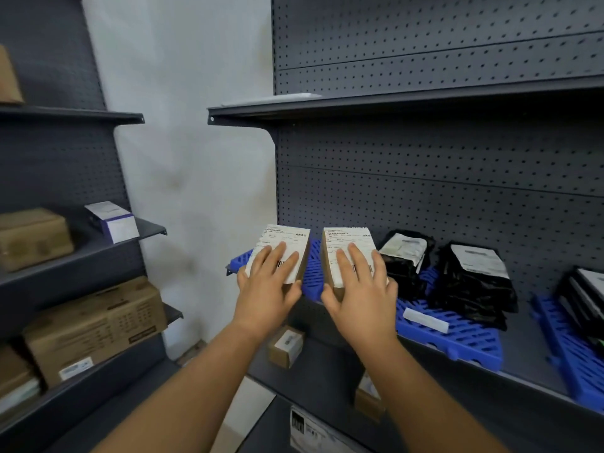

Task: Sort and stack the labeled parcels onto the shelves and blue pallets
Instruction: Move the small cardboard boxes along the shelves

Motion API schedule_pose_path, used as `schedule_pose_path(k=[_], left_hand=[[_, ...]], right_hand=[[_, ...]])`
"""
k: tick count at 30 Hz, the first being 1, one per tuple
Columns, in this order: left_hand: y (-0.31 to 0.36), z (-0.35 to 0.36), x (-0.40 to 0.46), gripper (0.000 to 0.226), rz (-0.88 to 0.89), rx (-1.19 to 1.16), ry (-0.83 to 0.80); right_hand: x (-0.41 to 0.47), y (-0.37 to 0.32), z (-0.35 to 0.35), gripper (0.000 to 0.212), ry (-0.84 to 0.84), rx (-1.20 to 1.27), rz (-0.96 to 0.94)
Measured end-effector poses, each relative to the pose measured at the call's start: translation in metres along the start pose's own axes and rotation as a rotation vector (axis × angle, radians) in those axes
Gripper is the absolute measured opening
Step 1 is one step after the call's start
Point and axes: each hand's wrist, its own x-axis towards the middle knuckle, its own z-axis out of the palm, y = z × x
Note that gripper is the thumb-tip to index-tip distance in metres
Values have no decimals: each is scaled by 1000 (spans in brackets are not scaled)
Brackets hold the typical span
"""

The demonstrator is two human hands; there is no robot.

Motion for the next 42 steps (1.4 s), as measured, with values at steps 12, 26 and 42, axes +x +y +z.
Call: schedule_pose_path(k=[12, 26, 42], left_hand=[[-83, 65, 129, 55, 78, 21, -91], [-158, 147, 248, 52, 253, -73, -171], [-165, 202, 299, 76, 259, -76, -237]], right_hand=[[98, -25, 97, 67, -105, -115, 122], [171, -53, 195, 66, -284, -249, 341], [200, -22, 229, 81, -327, -285, 383]])
